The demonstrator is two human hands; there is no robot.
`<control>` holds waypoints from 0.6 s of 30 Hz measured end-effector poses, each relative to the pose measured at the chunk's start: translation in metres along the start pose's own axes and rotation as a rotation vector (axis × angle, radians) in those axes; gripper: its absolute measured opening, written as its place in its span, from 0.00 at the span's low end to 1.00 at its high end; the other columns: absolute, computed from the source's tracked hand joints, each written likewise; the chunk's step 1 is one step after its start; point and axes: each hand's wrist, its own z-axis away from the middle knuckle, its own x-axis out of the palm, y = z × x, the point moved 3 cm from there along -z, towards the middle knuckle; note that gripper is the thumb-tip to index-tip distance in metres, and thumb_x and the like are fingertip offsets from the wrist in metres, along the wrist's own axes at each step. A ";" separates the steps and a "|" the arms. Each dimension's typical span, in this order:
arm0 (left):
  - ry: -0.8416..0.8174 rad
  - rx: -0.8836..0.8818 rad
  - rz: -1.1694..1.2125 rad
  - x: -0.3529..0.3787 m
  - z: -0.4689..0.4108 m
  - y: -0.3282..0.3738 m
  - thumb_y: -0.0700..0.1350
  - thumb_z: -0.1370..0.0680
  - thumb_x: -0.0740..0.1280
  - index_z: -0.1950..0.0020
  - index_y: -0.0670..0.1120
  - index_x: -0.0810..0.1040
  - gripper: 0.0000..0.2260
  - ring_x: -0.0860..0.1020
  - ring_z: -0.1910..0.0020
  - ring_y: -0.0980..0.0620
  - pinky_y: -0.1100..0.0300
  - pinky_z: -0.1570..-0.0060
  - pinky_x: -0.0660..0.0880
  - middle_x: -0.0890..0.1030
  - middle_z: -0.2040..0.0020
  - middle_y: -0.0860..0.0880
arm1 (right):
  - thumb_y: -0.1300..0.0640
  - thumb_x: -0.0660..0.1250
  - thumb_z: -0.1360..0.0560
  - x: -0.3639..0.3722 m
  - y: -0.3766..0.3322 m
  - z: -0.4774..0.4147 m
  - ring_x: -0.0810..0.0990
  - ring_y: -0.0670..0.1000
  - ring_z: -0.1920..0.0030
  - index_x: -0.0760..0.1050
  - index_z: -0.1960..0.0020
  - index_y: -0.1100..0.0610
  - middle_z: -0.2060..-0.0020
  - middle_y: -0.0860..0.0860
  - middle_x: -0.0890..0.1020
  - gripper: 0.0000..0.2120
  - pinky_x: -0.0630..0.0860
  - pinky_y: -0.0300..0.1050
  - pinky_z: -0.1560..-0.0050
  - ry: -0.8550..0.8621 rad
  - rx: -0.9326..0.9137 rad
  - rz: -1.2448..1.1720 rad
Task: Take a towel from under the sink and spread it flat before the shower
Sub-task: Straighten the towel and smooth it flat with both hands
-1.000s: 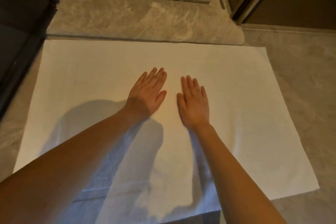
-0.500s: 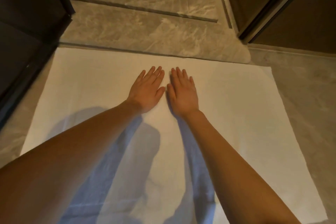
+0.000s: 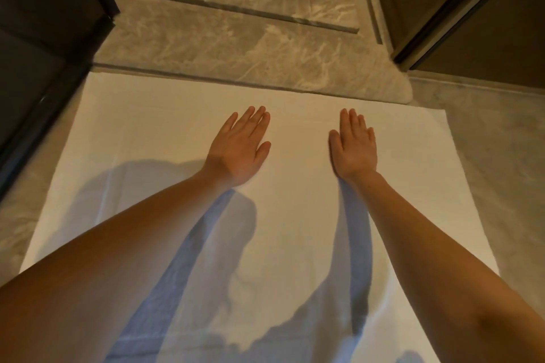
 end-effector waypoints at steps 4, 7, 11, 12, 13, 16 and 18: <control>-0.006 -0.003 -0.008 0.001 -0.001 -0.001 0.54 0.18 0.47 0.21 0.44 0.50 0.27 0.49 0.22 0.50 0.52 0.24 0.44 0.51 0.20 0.47 | 0.47 0.44 0.17 0.009 -0.070 0.038 0.47 0.54 0.21 0.48 0.20 0.57 0.21 0.54 0.51 0.28 0.44 0.52 0.23 0.063 -0.073 -0.081; -0.023 -0.008 -0.001 0.003 -0.002 0.000 0.54 0.18 0.47 0.21 0.45 0.49 0.27 0.48 0.22 0.51 0.53 0.24 0.43 0.51 0.20 0.49 | 0.46 0.44 0.17 0.034 -0.110 0.081 0.47 0.52 0.21 0.49 0.21 0.56 0.21 0.52 0.52 0.28 0.42 0.51 0.23 -0.011 -0.250 -0.086; 0.012 0.000 -0.006 0.002 -0.003 -0.001 0.54 0.19 0.46 0.21 0.44 0.52 0.28 0.51 0.22 0.50 0.51 0.24 0.46 0.53 0.20 0.47 | 0.46 0.45 0.17 0.030 -0.057 0.093 0.45 0.49 0.21 0.47 0.20 0.53 0.21 0.49 0.50 0.28 0.40 0.47 0.23 0.006 -0.148 -0.059; 0.017 0.003 0.009 0.002 -0.003 -0.001 0.54 0.19 0.46 0.21 0.44 0.53 0.28 0.52 0.22 0.49 0.50 0.24 0.47 0.54 0.21 0.47 | 0.46 0.44 0.18 0.026 -0.032 0.098 0.45 0.49 0.21 0.47 0.20 0.53 0.21 0.49 0.50 0.28 0.41 0.47 0.23 0.027 -0.085 -0.061; 0.016 0.008 0.022 0.002 -0.003 -0.001 0.54 0.19 0.46 0.21 0.43 0.53 0.28 0.52 0.22 0.49 0.50 0.24 0.47 0.55 0.21 0.46 | 0.45 0.43 0.18 0.022 -0.005 0.105 0.45 0.49 0.21 0.47 0.20 0.54 0.21 0.49 0.50 0.29 0.41 0.47 0.23 0.045 -0.013 -0.063; 0.023 0.021 0.014 0.005 -0.002 0.001 0.53 0.19 0.47 0.21 0.43 0.55 0.27 0.53 0.22 0.47 0.49 0.25 0.48 0.56 0.21 0.45 | 0.45 0.42 0.19 0.013 0.055 0.130 0.45 0.49 0.21 0.46 0.20 0.55 0.21 0.51 0.50 0.30 0.41 0.46 0.24 0.054 0.121 -0.041; 0.021 0.001 0.030 0.002 -0.004 0.002 0.51 0.18 0.50 0.22 0.42 0.54 0.26 0.53 0.22 0.46 0.48 0.25 0.47 0.56 0.21 0.44 | 0.46 0.44 0.18 0.009 0.066 0.132 0.46 0.50 0.21 0.46 0.20 0.57 0.21 0.52 0.50 0.29 0.41 0.46 0.24 0.039 0.129 -0.032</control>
